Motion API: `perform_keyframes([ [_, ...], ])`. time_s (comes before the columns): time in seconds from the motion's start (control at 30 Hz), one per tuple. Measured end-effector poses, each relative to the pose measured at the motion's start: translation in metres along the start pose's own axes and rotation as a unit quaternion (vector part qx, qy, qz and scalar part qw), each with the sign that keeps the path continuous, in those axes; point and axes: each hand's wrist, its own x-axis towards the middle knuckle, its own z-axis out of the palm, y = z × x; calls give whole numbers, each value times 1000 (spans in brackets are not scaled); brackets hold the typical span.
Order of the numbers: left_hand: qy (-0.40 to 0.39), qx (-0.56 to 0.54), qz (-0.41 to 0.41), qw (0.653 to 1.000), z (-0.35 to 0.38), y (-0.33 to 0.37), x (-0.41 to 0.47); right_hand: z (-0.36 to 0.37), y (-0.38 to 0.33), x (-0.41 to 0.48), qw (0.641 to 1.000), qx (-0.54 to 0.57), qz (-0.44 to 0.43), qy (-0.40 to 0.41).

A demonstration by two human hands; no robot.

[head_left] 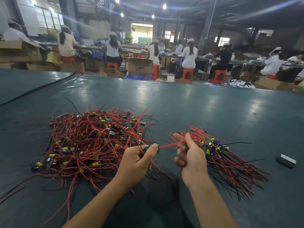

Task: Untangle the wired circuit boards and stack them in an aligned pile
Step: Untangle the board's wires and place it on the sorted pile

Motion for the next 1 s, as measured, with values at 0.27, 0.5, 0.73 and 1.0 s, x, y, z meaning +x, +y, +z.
perform_keyframes([
  [0.27,-32,-28,-21,999,-8,-2,2,-13,-10,9,998,42,26,25],
  [0.5,-60,-8,-14,998,-8,-3,3,-16,-7,14,986,-92,-112,84],
  [0.73,-74,-26,-29,996,-14,-2,5,-27,-3,23,943,-239,-223,62],
  [1.0,-31,-58,-37,997,-25,-3,10,-33,-1,23,902,-334,-272,-12],
])
